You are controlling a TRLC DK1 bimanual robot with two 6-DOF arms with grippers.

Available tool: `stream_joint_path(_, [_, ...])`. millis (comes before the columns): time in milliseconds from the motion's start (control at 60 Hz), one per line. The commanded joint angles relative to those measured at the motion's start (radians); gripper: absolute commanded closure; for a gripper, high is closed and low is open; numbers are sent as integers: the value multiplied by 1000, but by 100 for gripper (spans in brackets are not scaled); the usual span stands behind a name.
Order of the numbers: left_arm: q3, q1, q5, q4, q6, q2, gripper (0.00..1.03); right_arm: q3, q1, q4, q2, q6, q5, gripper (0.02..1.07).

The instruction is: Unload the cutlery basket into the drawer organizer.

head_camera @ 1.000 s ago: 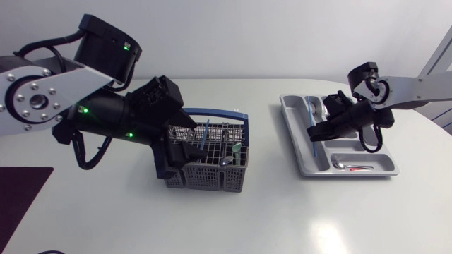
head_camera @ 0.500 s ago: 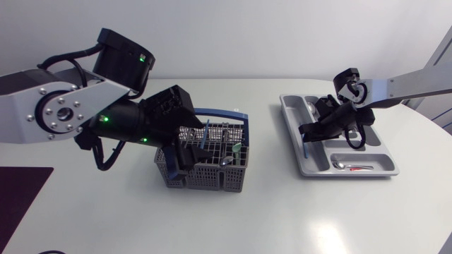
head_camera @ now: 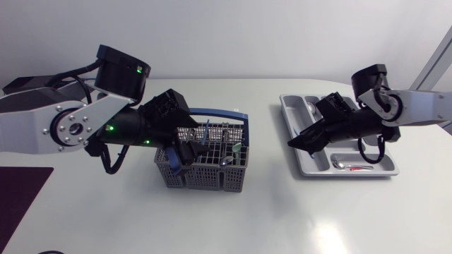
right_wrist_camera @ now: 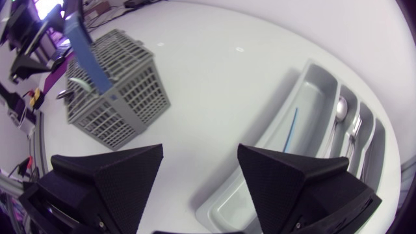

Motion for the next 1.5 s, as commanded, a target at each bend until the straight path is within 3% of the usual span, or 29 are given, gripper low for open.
stream_joint_path(0, [-31, 16, -7, 32, -36, 3, 17, -59, -10, 4, -60, -129, -63, 21])
stream_joint_path(267, [-32, 22, -7, 86, -68, 34, 23, -157, 52, -6, -191, -181, -100, 21])
stream_joint_path(483, [-18, 31, -7, 107, -111, 72, 44, -215, 156, -35, -304, -183, -99, 21])
stream_joint_path(650, [-17, 33, -6, 121, -128, 81, 49, -229, 176, -44, -322, -183, -100, 21])
stream_joint_path(967, [2, 40, 9, 127, -151, 101, 74, -235, 187, -52, -344, -180, -99, 20])
stream_joint_path(1217, [17, 30, 17, 127, -162, 109, 79, -238, 193, -61, -355, -177, -96, 20])
stream_joint_path(1483, [25, 25, 39, 126, -167, 112, 97, -249, 245, -78, -402, -172, -97, 18])
